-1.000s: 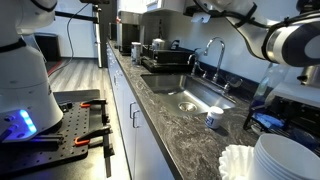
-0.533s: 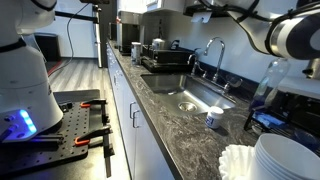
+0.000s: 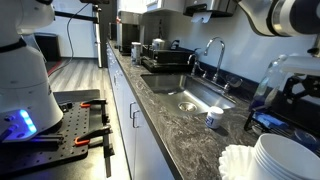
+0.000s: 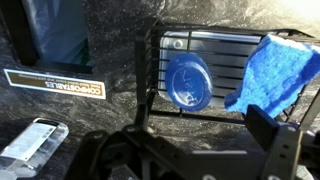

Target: Move the blue masking tape backwards

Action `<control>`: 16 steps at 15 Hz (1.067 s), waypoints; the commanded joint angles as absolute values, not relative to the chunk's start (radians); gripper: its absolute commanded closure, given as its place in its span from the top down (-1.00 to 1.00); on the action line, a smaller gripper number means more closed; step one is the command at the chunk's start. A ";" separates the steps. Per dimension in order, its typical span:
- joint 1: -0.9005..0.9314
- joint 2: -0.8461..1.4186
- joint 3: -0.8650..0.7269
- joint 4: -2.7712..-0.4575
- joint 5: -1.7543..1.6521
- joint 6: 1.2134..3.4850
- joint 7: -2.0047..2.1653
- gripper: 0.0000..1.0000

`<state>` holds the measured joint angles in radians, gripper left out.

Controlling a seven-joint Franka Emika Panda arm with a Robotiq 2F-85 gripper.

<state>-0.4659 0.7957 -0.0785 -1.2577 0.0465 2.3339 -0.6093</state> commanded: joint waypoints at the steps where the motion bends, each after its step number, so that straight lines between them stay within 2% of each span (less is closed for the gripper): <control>1: -0.433 0.653 -0.111 -1.442 0.016 2.349 -0.563 1.00; 16: -0.370 0.334 -0.111 -1.876 -0.021 2.352 -0.595 1.00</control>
<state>-0.3958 0.4211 -0.1006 -1.7646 -0.0042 2.3453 -0.6009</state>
